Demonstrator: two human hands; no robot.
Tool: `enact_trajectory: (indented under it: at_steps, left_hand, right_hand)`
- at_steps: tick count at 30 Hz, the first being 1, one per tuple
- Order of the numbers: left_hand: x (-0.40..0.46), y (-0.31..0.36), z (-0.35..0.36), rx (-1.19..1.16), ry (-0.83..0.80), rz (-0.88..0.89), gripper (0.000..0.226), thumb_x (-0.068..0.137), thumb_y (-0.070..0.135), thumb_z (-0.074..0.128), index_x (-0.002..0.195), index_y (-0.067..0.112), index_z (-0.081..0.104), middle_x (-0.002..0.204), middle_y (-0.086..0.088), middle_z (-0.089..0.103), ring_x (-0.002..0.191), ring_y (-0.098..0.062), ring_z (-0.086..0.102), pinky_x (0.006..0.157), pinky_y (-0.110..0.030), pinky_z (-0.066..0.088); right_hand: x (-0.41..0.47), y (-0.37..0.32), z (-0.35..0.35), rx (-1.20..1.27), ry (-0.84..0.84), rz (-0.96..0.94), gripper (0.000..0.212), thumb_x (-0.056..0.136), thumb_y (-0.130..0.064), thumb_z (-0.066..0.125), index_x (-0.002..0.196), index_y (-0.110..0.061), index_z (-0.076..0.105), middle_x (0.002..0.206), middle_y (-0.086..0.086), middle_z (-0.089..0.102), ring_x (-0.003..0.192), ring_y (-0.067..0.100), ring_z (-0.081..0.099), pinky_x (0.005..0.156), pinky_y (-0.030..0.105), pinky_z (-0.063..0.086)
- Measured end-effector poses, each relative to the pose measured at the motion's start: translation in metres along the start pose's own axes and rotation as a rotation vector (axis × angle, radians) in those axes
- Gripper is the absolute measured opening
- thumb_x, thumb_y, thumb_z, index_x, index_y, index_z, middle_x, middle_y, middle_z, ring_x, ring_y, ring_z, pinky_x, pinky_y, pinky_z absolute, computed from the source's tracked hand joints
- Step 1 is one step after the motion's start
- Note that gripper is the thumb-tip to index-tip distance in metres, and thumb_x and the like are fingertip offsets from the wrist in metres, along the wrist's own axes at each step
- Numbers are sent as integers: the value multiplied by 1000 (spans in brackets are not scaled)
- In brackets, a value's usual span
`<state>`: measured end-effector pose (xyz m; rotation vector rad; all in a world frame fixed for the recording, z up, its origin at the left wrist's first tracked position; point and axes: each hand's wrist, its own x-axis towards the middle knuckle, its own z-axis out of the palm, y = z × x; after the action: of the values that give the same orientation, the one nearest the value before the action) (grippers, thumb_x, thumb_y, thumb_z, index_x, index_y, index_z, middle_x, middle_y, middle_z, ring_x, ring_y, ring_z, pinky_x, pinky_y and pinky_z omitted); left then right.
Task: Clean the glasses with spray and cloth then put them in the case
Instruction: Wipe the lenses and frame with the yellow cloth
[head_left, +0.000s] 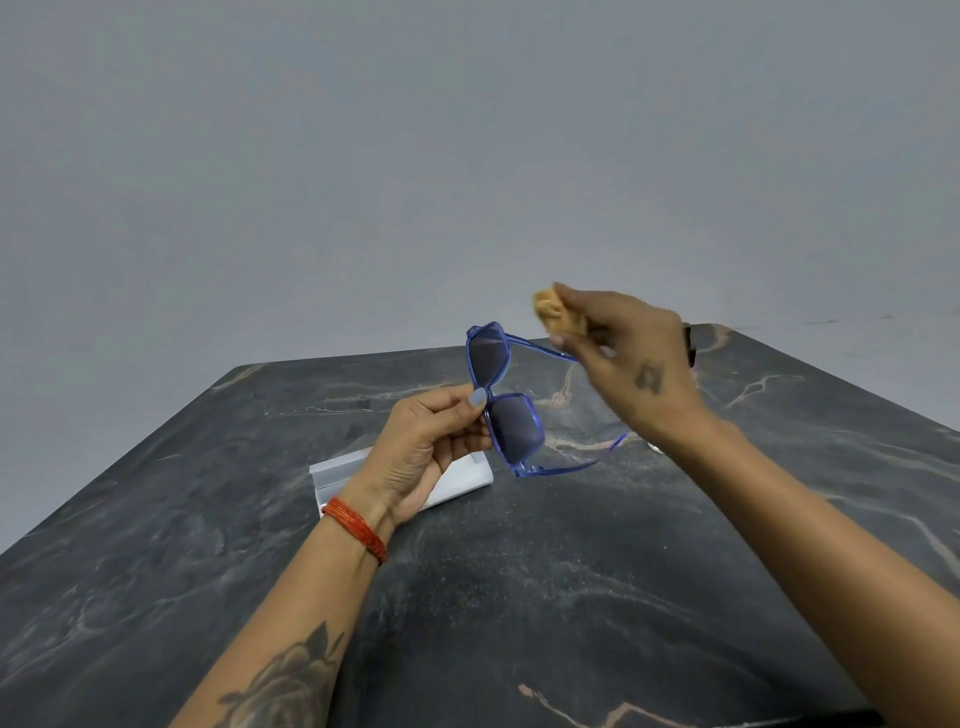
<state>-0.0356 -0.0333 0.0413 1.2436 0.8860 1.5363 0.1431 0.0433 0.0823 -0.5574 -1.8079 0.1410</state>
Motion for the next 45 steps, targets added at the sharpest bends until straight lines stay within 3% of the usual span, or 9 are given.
enact_trajectory:
  at_steps: [4,8,11,18,25,30,35,40,45]
  left_hand:
    - [0,-1,-1,1,-57,-3,48,47,44,86,78,9,74,72,-3,69,65,-10,62,60,-20,52]
    - [0,-1,0,6,-47,-21,24,64,28,76,77,8,74,70,-4,69,63,-10,61,58,-20,52]
    - [0,-1,1,-7,-43,-24,20,65,26,72,76,9,74,69,-3,69,62,-9,62,58,-19,52]
    - [2,-2,-4,-24,-43,-7,51,43,45,88,78,10,75,73,-3,70,66,-10,62,62,-20,53]
    - [2,-2,-3,-29,-3,-19,26,62,30,76,78,9,75,74,-4,70,67,-11,62,61,-20,53]
    - [1,-1,-1,1,43,-36,18,68,21,66,78,8,74,75,-6,69,71,-16,60,65,-22,56]
    - [0,3,-1,-30,63,-9,37,51,37,83,76,12,75,75,-1,72,67,-9,65,68,-21,56]
    - [-2,6,9,-90,138,22,16,55,25,70,64,14,75,64,2,70,56,-6,63,58,-16,53]
    - [-2,6,10,-110,185,70,16,72,12,59,65,11,73,66,0,69,60,-7,65,61,-17,54]
  right_hand:
    - [11,-6,23,1,-146,-203,36,81,-5,66,117,-5,64,106,4,70,96,9,60,85,13,47]
    - [15,-5,28,-123,-196,-215,28,86,-18,63,113,-19,68,82,-23,59,78,13,51,65,13,38]
    - [16,2,26,-227,-212,-200,21,86,-19,65,106,-17,68,78,-9,65,78,17,46,61,28,38]
    - [7,27,10,-469,-328,-164,25,86,-30,64,102,-11,62,87,-1,66,86,13,35,63,26,22]
    - [1,39,-5,-508,-467,-39,28,90,-34,58,109,-13,58,95,1,64,86,15,39,65,29,29]
    - [1,44,-16,-415,-425,92,22,88,-27,63,94,-6,64,77,6,65,68,19,53,58,29,35]
    - [-4,35,-36,-205,-122,266,18,85,-24,68,100,-16,61,69,-11,61,62,-6,55,57,3,40]
    - [-27,16,-46,113,84,392,22,77,-18,76,91,-22,58,80,-5,69,70,5,67,65,24,57]
    - [-61,7,-46,72,-64,296,24,66,-7,82,78,-21,67,76,0,69,68,14,66,63,34,56]
